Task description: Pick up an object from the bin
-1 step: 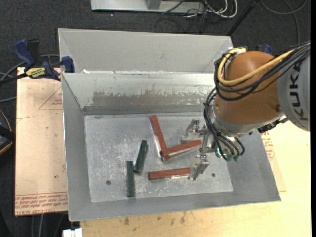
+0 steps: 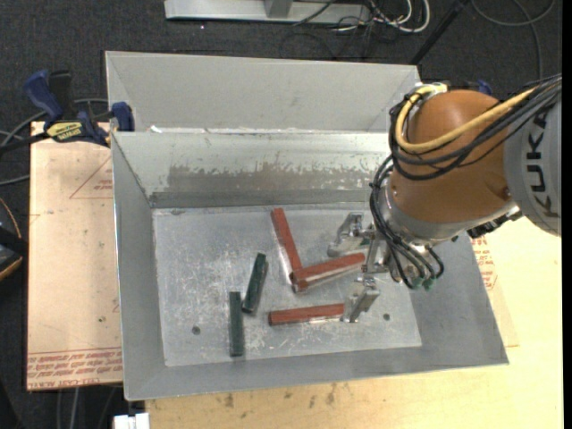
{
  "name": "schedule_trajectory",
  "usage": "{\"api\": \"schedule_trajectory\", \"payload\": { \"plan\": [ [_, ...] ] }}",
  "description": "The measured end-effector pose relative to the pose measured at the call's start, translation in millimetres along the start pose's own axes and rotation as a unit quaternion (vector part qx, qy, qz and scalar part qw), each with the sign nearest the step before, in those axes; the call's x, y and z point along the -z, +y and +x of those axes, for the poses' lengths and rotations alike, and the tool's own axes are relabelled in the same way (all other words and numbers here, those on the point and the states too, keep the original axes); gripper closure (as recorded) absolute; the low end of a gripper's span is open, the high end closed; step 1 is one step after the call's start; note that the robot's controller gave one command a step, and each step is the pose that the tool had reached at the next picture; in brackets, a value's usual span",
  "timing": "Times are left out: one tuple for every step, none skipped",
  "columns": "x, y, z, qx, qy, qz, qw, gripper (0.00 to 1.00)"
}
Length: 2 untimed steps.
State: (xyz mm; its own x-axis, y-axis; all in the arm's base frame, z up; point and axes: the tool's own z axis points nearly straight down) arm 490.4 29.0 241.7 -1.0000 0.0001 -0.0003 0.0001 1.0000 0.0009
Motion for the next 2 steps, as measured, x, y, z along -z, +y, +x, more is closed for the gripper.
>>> {"api": "schedule_trajectory", "payload": {
  "plan": [
    [-42.6,2.0,1.4,0.033,-0.003,0.0,0.9995,0.0],
    [-163.4,-5.9,-14.4,-0.008,-0.0114,-0.002,0.9999,1.0]
  ]
}}
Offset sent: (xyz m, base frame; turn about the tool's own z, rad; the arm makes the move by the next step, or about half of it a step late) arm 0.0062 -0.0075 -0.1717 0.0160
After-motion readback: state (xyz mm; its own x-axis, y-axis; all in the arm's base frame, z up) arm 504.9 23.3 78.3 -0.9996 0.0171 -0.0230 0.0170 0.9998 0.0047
